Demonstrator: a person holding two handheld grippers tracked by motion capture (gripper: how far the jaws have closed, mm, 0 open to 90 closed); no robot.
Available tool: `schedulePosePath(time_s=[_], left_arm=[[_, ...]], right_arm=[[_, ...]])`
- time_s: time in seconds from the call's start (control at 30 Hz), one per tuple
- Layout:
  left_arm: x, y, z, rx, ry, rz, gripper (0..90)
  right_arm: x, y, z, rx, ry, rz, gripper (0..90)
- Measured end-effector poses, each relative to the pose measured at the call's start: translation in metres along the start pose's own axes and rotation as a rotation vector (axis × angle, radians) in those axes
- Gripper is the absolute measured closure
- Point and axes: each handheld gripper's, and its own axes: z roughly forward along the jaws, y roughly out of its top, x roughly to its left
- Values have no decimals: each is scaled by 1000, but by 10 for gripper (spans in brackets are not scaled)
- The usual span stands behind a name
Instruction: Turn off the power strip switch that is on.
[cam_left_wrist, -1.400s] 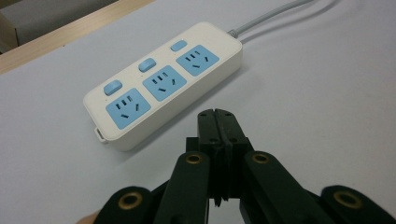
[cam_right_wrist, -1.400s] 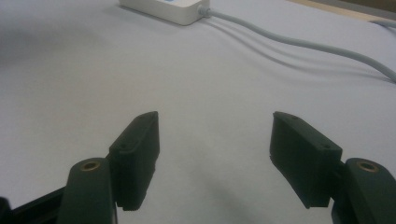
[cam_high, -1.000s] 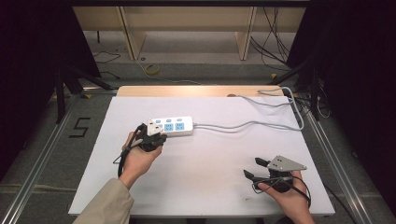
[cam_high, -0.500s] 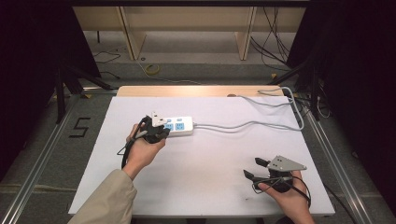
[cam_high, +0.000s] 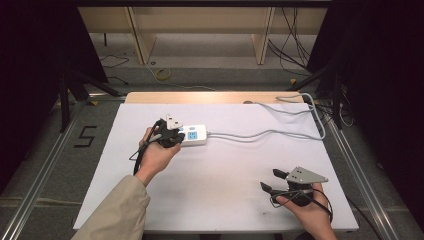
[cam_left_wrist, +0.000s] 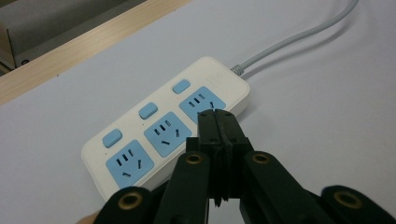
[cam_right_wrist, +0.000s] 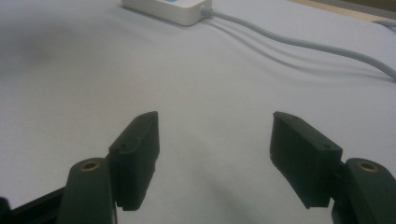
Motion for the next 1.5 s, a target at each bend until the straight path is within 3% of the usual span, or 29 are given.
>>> schedulePosePath(time_s=[0.8, 1.5], left_arm=[[2, 20, 18, 24, 2, 6, 896], [9, 28, 37, 74, 19, 9, 895]], right_arm=[[0, 0, 0, 3, 1, 3, 340], [0, -1, 0, -1, 6, 6, 341]])
